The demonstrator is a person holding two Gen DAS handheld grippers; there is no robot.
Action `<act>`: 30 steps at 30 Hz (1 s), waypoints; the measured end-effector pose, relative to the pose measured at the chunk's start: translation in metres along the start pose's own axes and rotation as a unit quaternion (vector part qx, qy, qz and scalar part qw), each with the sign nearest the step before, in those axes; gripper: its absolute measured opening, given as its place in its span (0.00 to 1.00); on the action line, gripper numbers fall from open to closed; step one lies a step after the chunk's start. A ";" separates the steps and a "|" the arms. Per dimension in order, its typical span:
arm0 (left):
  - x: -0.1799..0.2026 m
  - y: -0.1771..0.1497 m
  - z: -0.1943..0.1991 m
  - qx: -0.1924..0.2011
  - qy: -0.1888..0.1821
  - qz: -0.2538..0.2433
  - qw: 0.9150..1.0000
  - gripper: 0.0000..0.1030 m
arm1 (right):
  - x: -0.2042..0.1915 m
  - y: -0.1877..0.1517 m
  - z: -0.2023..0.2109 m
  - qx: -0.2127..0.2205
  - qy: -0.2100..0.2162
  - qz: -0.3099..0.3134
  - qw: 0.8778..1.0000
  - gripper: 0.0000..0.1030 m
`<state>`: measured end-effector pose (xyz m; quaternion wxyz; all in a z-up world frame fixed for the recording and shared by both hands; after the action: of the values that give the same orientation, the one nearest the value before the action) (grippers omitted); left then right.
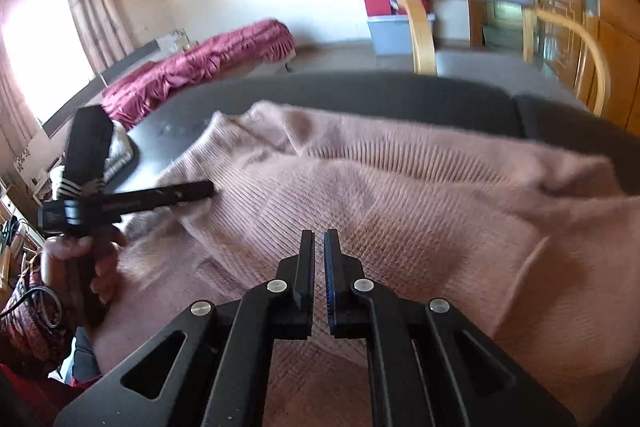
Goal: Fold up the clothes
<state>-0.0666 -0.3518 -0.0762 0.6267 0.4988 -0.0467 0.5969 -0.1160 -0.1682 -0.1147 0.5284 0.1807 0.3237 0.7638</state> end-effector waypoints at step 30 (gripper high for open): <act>-0.042 0.020 -0.017 0.070 0.036 0.073 0.994 0.07 | 0.035 -0.012 0.001 -0.007 -0.027 -0.032 0.999 0.01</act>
<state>-0.1035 -0.3740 -0.1011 0.5462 0.5150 -0.0182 0.6603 -0.1203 -0.1328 -0.1249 0.5628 0.1875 0.3096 0.7431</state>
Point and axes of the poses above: each gripper's, at about its wrist camera, not at the fingertips, and z roughly against the way its jaws point, x to its right, y to its top, the point moved 9 cm from there along -z, roughly the way its jaws point, and after that the axes turned 14 degrees about -y, right-handed, at the moved point
